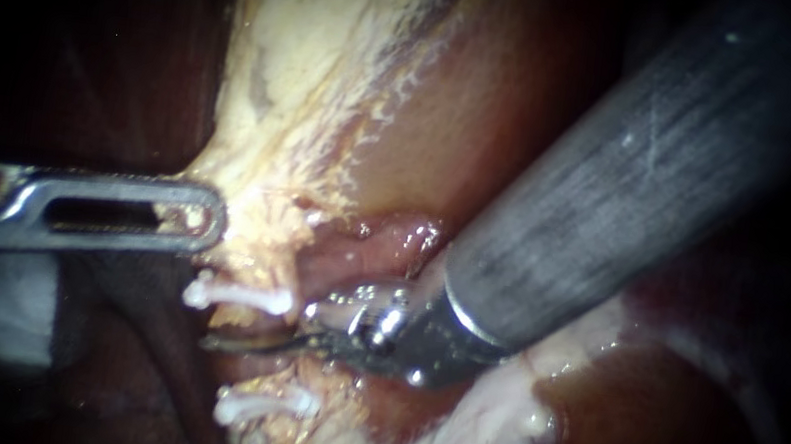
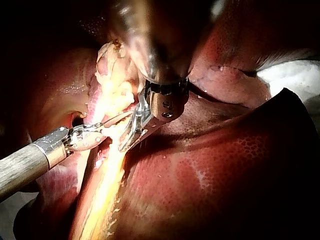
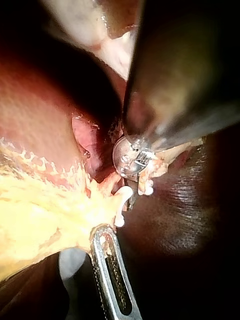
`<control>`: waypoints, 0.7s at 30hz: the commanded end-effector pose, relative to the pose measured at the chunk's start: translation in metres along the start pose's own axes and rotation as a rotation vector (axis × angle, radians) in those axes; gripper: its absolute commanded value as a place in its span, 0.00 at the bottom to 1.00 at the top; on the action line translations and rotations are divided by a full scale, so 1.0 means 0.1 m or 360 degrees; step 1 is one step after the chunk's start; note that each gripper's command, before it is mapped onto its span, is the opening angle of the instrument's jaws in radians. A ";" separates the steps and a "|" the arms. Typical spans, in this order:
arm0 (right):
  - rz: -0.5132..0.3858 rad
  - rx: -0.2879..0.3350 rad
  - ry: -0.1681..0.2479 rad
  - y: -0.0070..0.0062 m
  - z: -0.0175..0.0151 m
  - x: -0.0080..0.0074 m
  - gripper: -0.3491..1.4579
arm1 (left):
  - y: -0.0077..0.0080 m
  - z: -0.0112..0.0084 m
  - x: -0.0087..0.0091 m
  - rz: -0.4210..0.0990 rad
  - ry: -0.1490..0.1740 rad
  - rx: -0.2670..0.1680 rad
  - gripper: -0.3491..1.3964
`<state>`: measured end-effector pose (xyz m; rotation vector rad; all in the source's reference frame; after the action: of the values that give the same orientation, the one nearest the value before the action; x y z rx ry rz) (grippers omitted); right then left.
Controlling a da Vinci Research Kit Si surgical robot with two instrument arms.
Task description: Go back from the cut left tube
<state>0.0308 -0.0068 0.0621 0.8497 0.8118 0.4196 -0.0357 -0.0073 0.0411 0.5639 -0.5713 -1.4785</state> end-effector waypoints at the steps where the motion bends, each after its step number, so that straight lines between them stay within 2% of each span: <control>1: 0.0001 0.0002 0.0001 0.000 0.000 0.000 0.00 | 0.000 0.000 0.000 0.0000 0.0000 0.0001 0.00; 8: 0.0007 0.0021 -0.0005 -0.004 0.002 0.000 0.00 | 0.001 0.000 0.000 0.0001 0.0001 0.0001 0.00; 9: 0.0025 0.0021 -0.0005 -0.005 0.002 0.000 0.03 | 0.001 0.000 0.000 0.0002 0.0001 0.0002 0.00; 10: 0.0025 0.0020 -0.0009 -0.005 0.002 0.000 0.12 | 0.001 0.000 0.000 0.0002 0.0002 0.0002 0.00; 15: 0.0035 0.0022 0.0000 -0.006 0.003 0.001 0.43 | 0.002 0.000 0.000 0.0002 0.0002 0.0002 0.00; 21: 0.0034 0.0021 0.0005 -0.006 0.006 0.001 0.50 | 0.002 0.000 0.000 0.0002 0.0002 0.0002 0.00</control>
<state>0.0313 -0.0074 0.0619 0.8724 0.8089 0.4336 -0.0356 -0.0072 0.0411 0.5651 -0.5716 -1.4769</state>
